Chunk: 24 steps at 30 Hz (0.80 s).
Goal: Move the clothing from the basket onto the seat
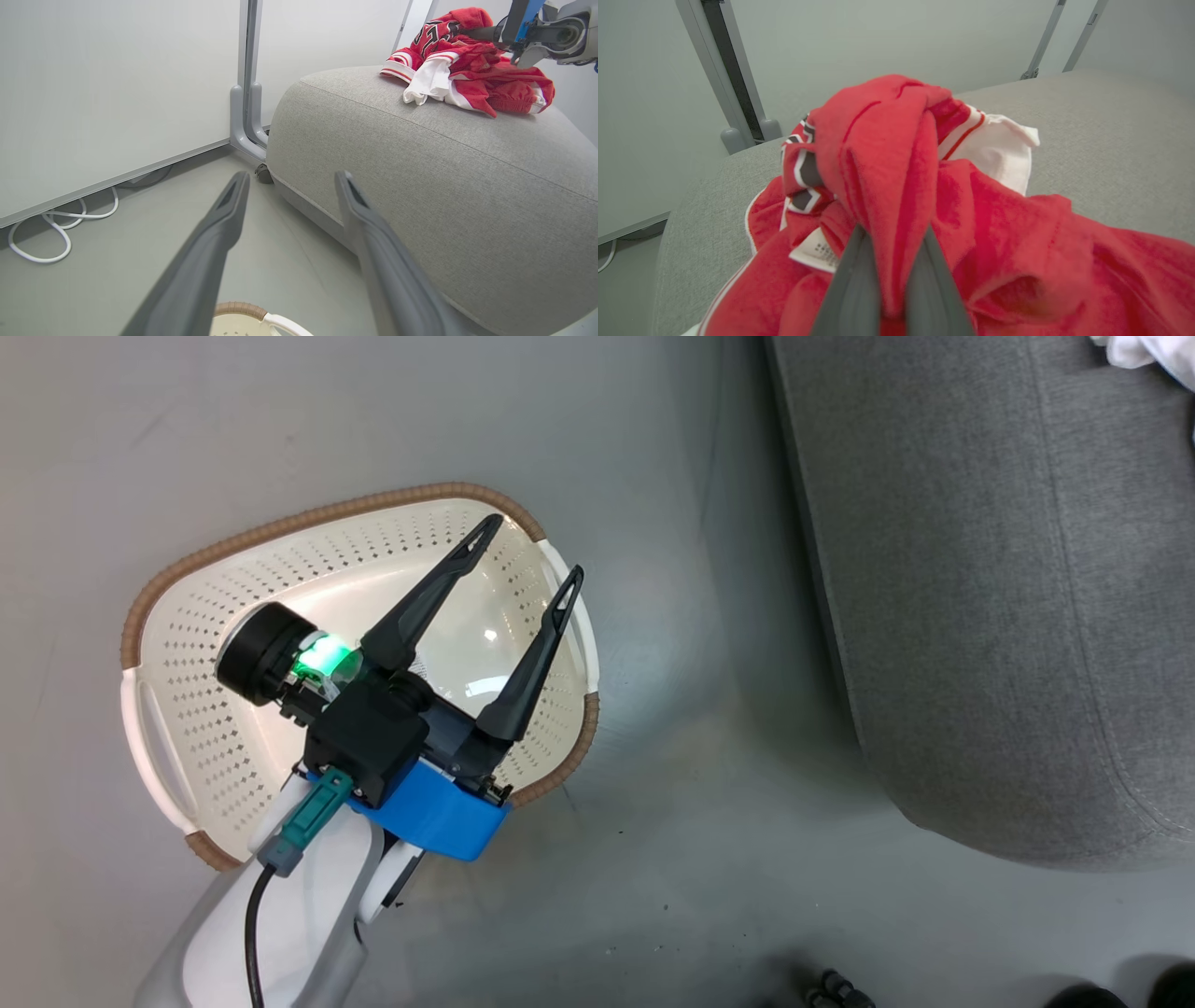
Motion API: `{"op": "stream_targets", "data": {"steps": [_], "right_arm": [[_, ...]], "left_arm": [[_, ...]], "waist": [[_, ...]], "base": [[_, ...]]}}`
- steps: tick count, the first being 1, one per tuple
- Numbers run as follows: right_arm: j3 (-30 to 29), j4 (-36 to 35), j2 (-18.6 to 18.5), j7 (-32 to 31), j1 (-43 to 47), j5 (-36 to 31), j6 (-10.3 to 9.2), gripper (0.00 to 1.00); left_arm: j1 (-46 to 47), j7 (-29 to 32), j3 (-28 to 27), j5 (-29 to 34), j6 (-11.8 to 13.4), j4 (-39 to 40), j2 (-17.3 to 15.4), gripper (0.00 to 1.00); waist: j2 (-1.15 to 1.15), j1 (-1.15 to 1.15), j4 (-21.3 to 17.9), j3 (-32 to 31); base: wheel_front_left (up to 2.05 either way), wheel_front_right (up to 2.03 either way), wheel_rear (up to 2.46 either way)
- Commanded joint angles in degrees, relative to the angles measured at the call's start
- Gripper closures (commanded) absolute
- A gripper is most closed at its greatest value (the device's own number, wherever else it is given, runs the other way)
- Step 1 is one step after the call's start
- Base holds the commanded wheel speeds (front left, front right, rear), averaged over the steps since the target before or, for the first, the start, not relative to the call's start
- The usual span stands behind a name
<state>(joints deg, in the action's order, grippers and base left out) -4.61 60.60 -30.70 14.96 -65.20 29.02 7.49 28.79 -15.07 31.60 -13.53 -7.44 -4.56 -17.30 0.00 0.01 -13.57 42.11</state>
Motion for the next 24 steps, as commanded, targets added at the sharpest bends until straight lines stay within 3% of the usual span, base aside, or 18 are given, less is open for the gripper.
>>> {"op": "stream_targets", "data": {"steps": [1,5,6,7,9,10,24], "right_arm": [[-0.7,-0.2,0.3,0.3,1.0,-0.7,0.01,1.0],[-3.1,-0.8,1.9,0.3,1.5,-3.3,0.01,0.96],[-3.5,-0.9,2.5,0.3,1.6,-3.7,0.01,0.69],[-3.8,-0.9,2.8,0.3,1.7,-4.3,0.01,0.55],[-4.3,-1.3,3.4,0.3,1.8,-4.7,0.01,0.06],[-4.4,-1.4,3.8,0.3,2.0,-5.0,0.01,0.0],[-5.2,-5.9,6.5,0.3,11.8,-10.8,0.01,0.0]], "left_arm": [[1.2,-0.1,-0.1,0.1,0.0,0.2,0.1,0.0],[1.2,-0.1,0.0,-0.1,0.0,-0.4,0.3,0.0],[1.2,-0.1,-0.1,-0.3,0.0,-0.6,0.3,0.0],[1.2,-0.1,-0.1,-0.4,0.0,-0.8,0.3,0.0],[1.0,-0.1,-0.1,-0.6,0.0,-1.1,0.6,0.0],[0.9,-0.1,-0.1,-0.6,0.0,-1.3,0.6,0.0],[-4.6,-0.1,-2.4,-2.7,0.0,-4.4,4.3,0.0]], "waist": [[0.0,-0.01,0.1,0.1],[0.0,-0.01,-0.1,-0.3],[0.0,-0.01,-0.1,-0.5],[0.0,-0.01,-0.2,-0.8],[0.0,-0.01,-0.3,-1.4],[0.0,-0.01,-0.3,-1.8],[0.0,-0.01,1.6,-13.1]], "base": [[0.0,0.0,0.0],[0.0,0.0,0.0],[0.0,0.0,0.0],[0.0,0.0,0.0],[0.0,0.0,0.0],[0.0,0.0,0.0],[0.0,0.0,0.0]]}}
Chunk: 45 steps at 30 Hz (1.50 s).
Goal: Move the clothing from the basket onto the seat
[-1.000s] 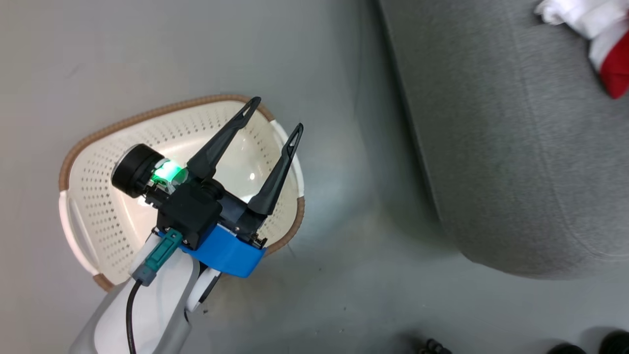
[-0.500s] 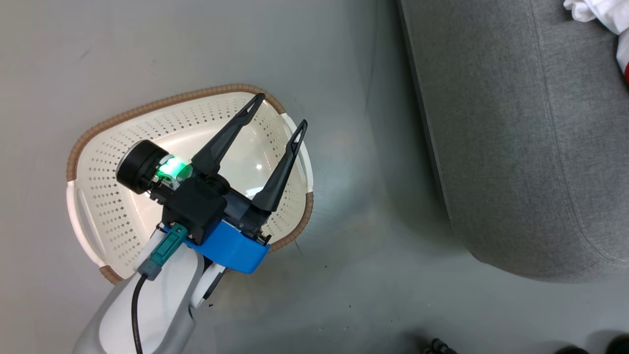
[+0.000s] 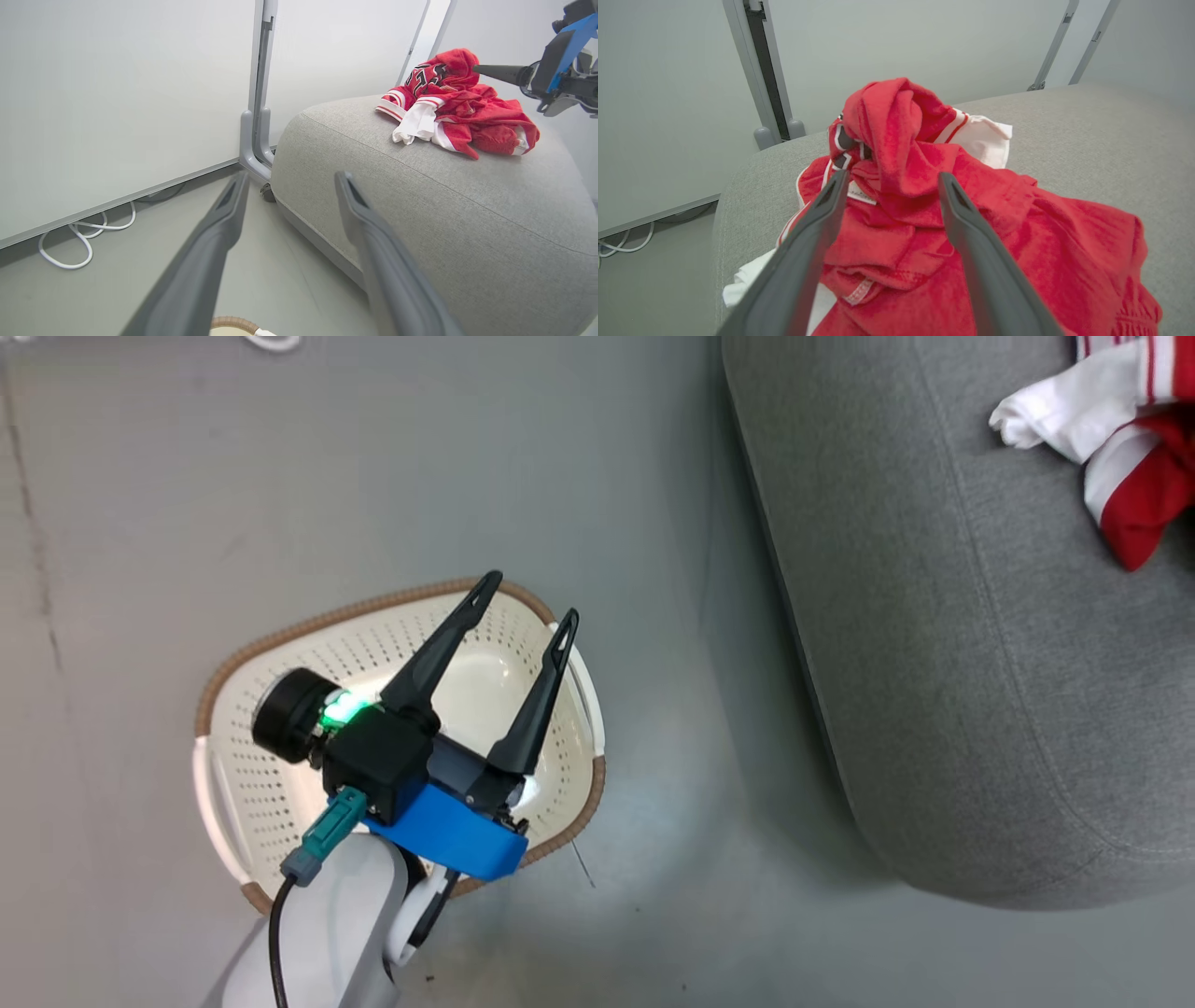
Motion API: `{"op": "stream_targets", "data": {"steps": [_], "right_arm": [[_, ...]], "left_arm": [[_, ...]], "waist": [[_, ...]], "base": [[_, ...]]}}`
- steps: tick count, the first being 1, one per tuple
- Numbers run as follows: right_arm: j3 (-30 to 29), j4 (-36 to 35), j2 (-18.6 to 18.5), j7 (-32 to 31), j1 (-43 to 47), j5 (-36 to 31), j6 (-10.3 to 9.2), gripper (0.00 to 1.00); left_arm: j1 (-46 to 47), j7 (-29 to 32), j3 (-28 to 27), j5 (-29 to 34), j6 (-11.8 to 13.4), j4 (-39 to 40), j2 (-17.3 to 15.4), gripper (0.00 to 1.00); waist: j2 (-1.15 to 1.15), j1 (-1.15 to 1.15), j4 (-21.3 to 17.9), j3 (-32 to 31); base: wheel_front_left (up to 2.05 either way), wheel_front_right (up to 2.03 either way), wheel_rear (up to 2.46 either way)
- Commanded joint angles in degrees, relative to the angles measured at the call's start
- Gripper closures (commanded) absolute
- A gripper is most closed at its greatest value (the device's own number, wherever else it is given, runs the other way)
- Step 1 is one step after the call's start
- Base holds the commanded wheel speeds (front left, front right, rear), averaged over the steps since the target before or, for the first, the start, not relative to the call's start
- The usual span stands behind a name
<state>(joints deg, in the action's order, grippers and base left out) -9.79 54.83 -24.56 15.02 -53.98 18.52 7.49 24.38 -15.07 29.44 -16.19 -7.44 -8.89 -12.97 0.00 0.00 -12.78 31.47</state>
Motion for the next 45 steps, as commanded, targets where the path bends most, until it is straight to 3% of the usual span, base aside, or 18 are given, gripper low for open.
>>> {"op": "stream_targets", "data": {"steps": [1,10,21,31,37,45], "right_arm": [[0.2,-0.6,0.6,0.2,1.5,-0.7,0.01,0.0],[4.2,-5.3,3.9,0.1,9.8,-3.7,0.01,0.0],[9.3,-15.9,8.1,-1.7,23.9,-3.9,0.01,0.0],[8.0,-27.5,13.3,-4.6,37.0,-8.9,0.0,0.0],[6.9,-34.8,17.5,-6.7,43.3,-12.6,0.01,0.0],[6.6,-40.3,20.3,-8.0,48.9,-13.8,0.01,0.0]], "left_arm": [[-0.9,-0.1,-0.6,-0.4,0.0,-0.3,0.3,0.0],[-8.1,-0.1,-5.0,-2.8,0.0,-2.2,3.4,0.0],[-16.1,-0.1,-9.6,-5.0,0.0,-5.7,5.7,0.0],[-20.6,-0.1,-16.3,-3.8,0.0,-8.2,6.2,0.0],[-22.0,-0.1,-19.6,-2.7,0.0,-9.6,6.4,0.0],[-22.7,-0.1,-21.5,-2.5,0.0,-11.4,6.6,0.0]], "waist": [[0.0,0.0,1.1,-3.5],[0.0,0.0,3.0,-14.9],[0.0,0.0,8.1,-26.1],[0.0,0.0,11.8,-31.3],[0.0,0.0,12.6,-32.4],[0.0,0.0,12.9,-33.3]], "base": [[0.0,0.0,0.0],[0.0,0.0,0.0],[0.0,0.0,0.0],[0.0,0.0,0.0],[0.0,0.0,0.0],[0.0,0.0,0.0]]}}
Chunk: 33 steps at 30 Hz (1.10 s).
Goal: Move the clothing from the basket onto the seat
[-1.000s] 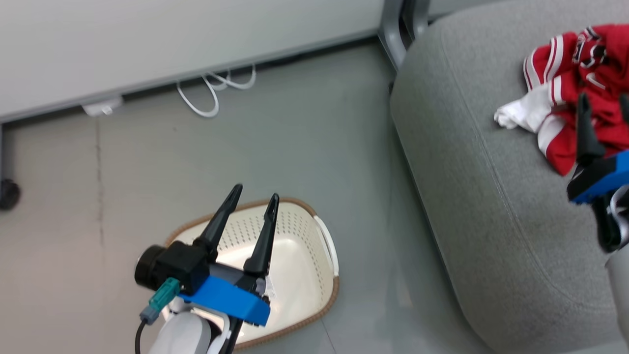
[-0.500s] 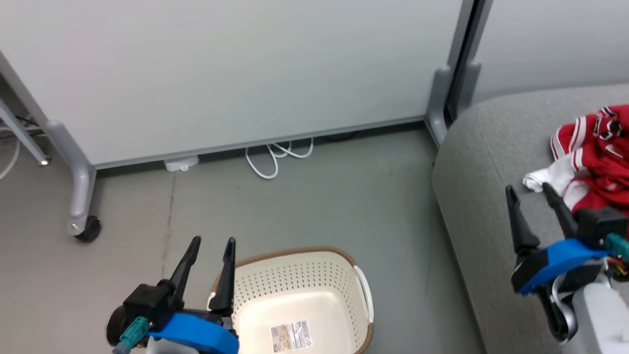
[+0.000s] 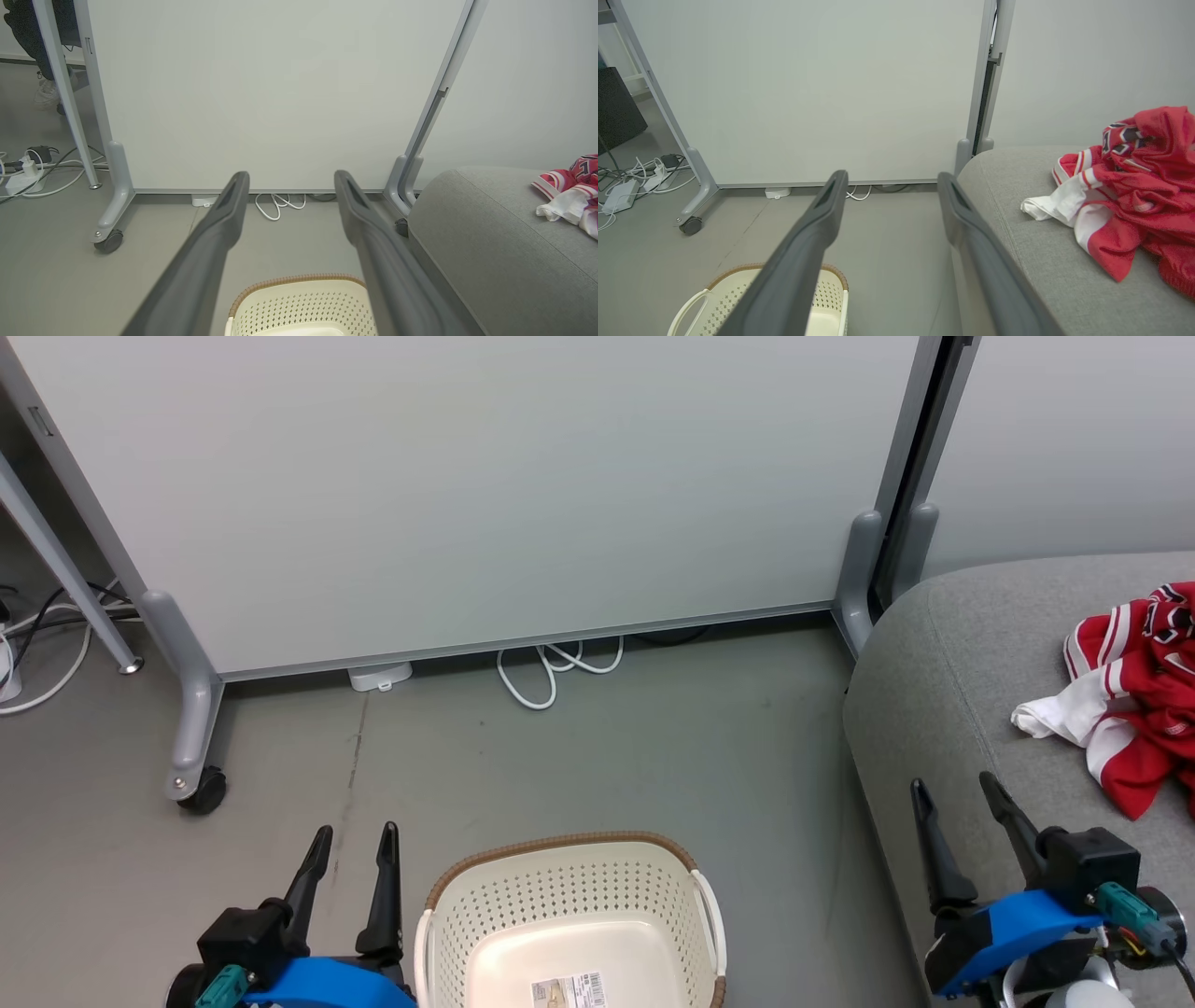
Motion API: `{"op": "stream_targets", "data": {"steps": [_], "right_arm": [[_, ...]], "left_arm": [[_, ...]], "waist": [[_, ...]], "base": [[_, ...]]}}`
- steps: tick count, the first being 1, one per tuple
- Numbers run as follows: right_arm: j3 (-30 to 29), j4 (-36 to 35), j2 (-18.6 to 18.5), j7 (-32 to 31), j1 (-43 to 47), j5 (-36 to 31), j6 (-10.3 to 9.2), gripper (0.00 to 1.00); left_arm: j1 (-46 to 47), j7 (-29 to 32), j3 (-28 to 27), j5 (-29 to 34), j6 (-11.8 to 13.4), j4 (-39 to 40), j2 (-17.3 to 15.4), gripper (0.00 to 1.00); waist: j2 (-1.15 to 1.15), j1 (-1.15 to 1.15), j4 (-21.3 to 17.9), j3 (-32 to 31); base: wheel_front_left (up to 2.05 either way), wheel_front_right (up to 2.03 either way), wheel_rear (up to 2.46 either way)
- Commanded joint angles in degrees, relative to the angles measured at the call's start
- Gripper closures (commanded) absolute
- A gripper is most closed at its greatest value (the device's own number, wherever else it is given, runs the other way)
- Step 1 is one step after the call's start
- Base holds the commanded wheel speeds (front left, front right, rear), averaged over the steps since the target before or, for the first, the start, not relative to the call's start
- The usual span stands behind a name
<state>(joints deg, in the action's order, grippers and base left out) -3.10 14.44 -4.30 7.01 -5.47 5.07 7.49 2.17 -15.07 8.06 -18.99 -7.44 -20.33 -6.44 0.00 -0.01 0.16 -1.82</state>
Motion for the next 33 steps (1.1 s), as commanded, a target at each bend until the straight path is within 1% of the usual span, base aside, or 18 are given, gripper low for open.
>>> {"op": "stream_targets", "data": {"steps": [1,11,16,25,26,31,33], "right_arm": [[-0.1,-0.4,0.2,-0.2,1.0,-0.4,0.01,0.0],[0.1,-2.9,1.1,-1.9,3.6,0.5,0.01,0.0],[0.0,-3.0,1.3,-2.2,4.1,1.8,0.01,0.0],[0.3,-3.0,1.4,-2.2,4.8,1.7,0.01,0.0],[0.3,-2.8,1.2,-2.2,3.8,1.6,0.0,1.0],[0.4,0.0,1.3,-2.4,4.8,1.6,0.0,1.0],[-0.1,0.3,1.3,-3.0,4.3,3.9,0.0,1.0]], "left_arm": [[-0.5,-0.1,-0.3,0.4,0.0,-0.1,0.2,0.0],[-0.5,-0.1,-0.4,0.0,0.0,-1.5,0.5,0.0],[-0.7,-0.1,0.1,-0.6,0.0,-1.6,0.7,0.0],[-0.8,-0.1,0.3,-1.0,0.0,-2.2,0.3,0.0],[-0.6,0.0,0.2,-0.9,0.0,-2.2,0.5,1.0],[-2.6,0.4,0.3,-0.9,0.0,-4.7,1.2,1.0],[-2.4,1.0,-0.2,-3.0,0.0,-4.4,1.3,1.0]], "waist": [[0.0,0.01,0.0,-0.1],[0.0,0.01,-0.3,-0.6],[0.0,0.01,-0.2,-0.6],[0.0,0.01,-0.2,-0.6],[0.0,0.01,-0.1,-0.6],[0.0,0.01,-0.1,-0.6],[0.0,0.01,-0.1,-0.5]], "base": [[0.0,0.0,0.0],[0.0,0.0,0.0],[0.0,0.0,0.0],[0.0,0.0,0.0],[0.0,0.0,0.0],[0.0,0.0,0.0],[0.0,0.0,0.0]]}}
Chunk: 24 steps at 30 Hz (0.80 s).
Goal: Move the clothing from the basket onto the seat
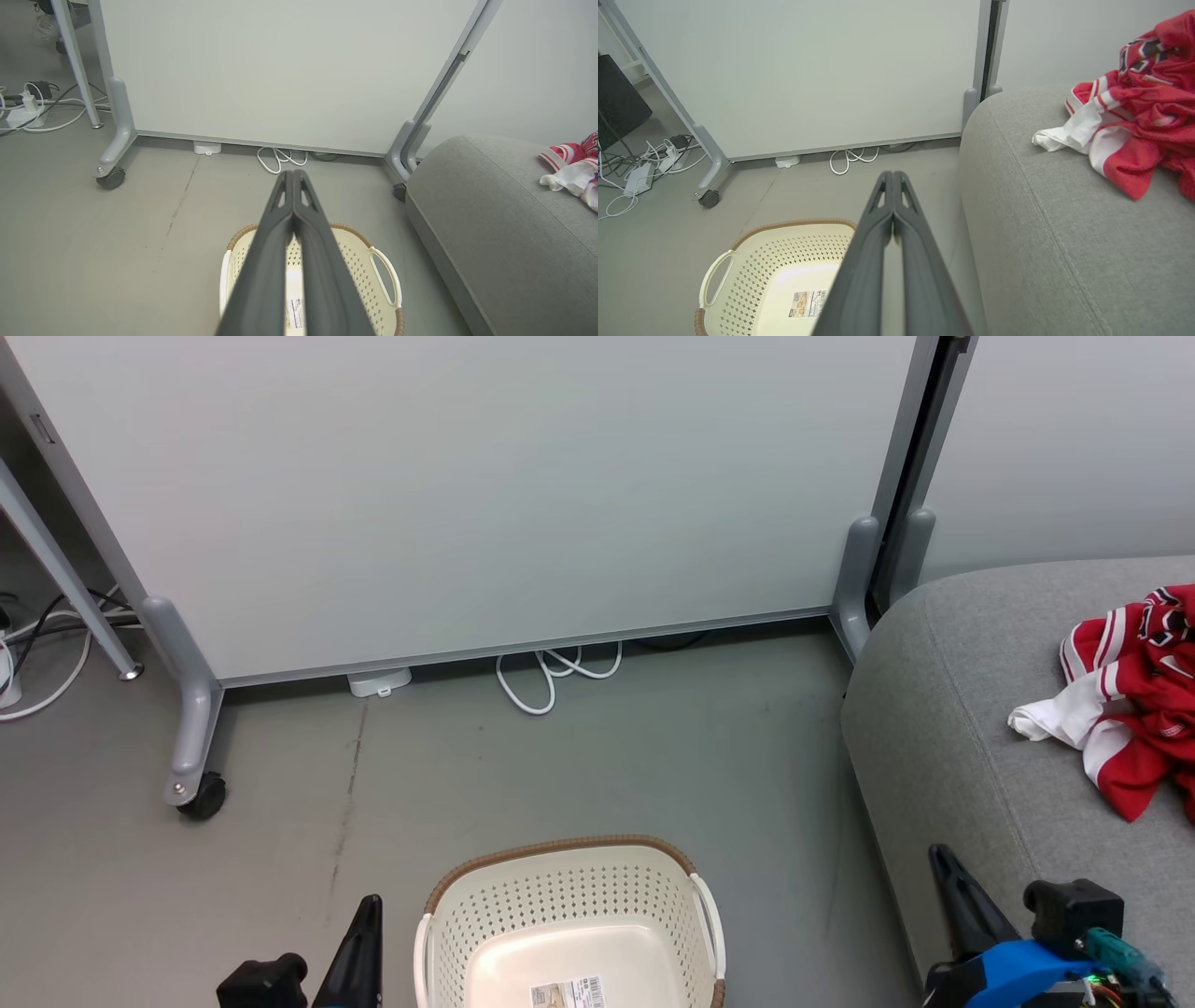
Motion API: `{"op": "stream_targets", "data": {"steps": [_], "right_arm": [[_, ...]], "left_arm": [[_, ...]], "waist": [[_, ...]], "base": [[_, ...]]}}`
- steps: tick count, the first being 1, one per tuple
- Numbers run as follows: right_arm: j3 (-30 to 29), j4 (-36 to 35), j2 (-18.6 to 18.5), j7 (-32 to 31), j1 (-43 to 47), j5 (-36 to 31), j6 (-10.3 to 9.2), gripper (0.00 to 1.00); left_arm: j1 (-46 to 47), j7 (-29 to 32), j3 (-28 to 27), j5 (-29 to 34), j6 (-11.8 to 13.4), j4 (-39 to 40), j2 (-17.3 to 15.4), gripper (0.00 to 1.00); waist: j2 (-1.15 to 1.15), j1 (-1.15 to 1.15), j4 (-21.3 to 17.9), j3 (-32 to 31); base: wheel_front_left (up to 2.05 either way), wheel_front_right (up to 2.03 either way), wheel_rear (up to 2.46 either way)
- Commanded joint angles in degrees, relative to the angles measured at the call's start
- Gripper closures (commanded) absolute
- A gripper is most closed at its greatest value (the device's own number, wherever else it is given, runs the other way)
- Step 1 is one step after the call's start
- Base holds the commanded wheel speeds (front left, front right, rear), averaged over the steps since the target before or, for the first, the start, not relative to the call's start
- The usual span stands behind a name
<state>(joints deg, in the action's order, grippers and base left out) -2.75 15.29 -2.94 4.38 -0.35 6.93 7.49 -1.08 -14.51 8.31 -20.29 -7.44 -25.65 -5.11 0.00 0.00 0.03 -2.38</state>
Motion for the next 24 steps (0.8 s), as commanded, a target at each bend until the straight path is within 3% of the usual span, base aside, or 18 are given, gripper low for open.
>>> {"op": "stream_targets", "data": {"steps": [1,24], "right_arm": [[-0.5,-0.5,0.0,-0.6,-0.9,3.2,0.0,1.0],[-1.3,-1.1,0.0,-3.4,-2.4,27.5,0.0,1.0]], "left_arm": [[1.0,0.7,-0.6,-2.7,0.0,1.1,0.0,1.0],[3.1,6.7,-4.9,-23.0,0.0,4.3,0.6,1.0]], "waist": [[0.0,0.0,0.0,0.0],[0.0,0.0,0.0,0.5]], "base": [[0.0,0.0,0.0],[0.0,0.0,0.0]]}}
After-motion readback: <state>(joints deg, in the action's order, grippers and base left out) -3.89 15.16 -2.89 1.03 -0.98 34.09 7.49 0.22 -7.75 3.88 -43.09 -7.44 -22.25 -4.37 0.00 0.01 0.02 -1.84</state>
